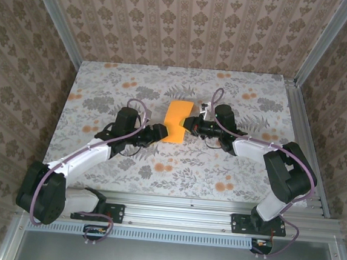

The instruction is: Fold a paper plane with a square sheet of paper (pick it up from the middle)

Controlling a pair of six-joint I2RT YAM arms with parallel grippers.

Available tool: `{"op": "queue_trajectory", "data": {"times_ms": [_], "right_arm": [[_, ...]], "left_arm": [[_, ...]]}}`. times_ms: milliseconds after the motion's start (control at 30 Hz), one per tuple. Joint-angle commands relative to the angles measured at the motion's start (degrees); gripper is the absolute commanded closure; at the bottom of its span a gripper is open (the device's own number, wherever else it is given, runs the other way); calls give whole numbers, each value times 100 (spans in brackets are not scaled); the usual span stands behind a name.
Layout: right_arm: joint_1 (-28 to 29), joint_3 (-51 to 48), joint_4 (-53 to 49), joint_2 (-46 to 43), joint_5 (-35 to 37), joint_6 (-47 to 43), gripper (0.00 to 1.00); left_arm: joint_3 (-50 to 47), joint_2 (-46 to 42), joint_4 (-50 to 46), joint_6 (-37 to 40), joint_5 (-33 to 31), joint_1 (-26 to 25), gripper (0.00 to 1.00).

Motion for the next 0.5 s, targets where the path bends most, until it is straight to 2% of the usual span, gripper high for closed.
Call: {"op": "queue_trajectory", "data": {"times_ms": [0, 467], "right_arm": [[-20, -42, 42, -117, -114, -51, 99], [17, 4, -2, -46, -90, -77, 99]], "left_arm": [[293, -95, -840, 562, -375, 63, 33], [187, -32, -59, 112, 128, 90, 32]]}}
